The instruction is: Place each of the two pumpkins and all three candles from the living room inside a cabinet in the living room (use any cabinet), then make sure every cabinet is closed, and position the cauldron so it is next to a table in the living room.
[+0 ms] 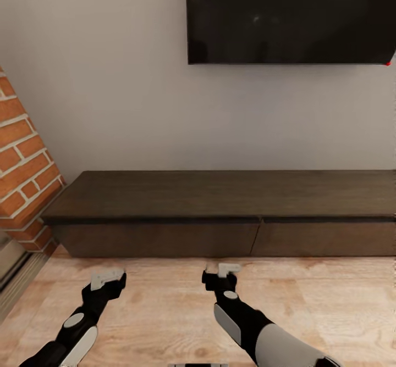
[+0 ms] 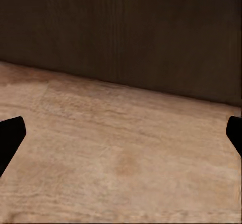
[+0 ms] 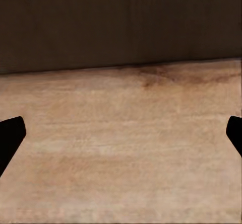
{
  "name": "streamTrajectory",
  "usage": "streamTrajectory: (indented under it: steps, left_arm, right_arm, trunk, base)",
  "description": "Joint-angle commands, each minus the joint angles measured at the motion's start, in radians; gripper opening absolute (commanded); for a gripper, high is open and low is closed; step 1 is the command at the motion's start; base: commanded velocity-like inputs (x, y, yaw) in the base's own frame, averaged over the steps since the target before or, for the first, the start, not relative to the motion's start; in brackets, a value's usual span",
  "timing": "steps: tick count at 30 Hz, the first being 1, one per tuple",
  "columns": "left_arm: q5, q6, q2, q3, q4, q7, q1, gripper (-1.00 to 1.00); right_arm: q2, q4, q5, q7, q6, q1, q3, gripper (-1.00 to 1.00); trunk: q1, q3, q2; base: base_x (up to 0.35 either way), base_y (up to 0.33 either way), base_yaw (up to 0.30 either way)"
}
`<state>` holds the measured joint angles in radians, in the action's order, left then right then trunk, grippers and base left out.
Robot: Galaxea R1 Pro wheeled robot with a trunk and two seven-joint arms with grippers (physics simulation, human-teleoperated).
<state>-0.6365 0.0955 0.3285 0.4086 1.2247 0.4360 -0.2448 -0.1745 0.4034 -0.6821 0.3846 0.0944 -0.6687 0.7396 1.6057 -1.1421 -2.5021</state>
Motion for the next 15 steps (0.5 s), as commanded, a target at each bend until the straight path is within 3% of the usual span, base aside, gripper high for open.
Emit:
streamTrajectory:
  steps: [1,3,4,7,10,15]
  left_arm:
    - [-0.006,0.046,0.002,0.001,0.020,0.008,-0.001,1.00]
    - [-0.007,0.136,0.002,-0.004,0.058,0.010,-0.001,1.00]
    - [-0.008,0.160,0.002,-0.006,0.070,0.009,-0.001,1.00]
    - [-0.008,0.322,0.003,-0.028,0.140,0.010,-0.001,1.00]
    - [-0.013,0.468,0.002,-0.069,0.186,0.009,-0.001,1.00]
    - [-0.046,0.623,-0.009,-0.098,0.208,0.009,-0.001,1.00]
  right_arm:
    - [0.000,0.036,-0.012,0.007,-0.057,-0.002,-0.025,1.00]
    - [0.000,0.113,-0.011,0.017,-0.176,0.002,-0.110,1.00]
    - [0.000,0.135,-0.010,0.024,-0.205,0.004,-0.131,1.00]
    - [0.000,0.232,-0.012,0.111,-0.341,0.008,-0.215,1.00]
    - [0.000,0.265,-0.015,0.182,-0.387,0.009,-0.243,1.00]
    - [0.000,0.287,-0.014,0.208,-0.407,0.061,-0.249,1.00]
  trunk:
    - [-0.001,-0.001,0.000]
    - [-0.001,-0.001,0.000]
    - [-0.001,-0.001,0.000]
    - [-0.001,-0.001,0.000]
    - [-0.001,-0.001,0.000]
    - [-0.001,-0.001,0.000]
  base:
    - [-0.329,0.000,0.000]
    - [-0.331,0.000,0.000]
    - [-0.332,0.000,0.000]
    - [-0.326,0.000,0.000]
    - [-0.319,0.000,0.000]
    - [-0.154,0.000,0.000]
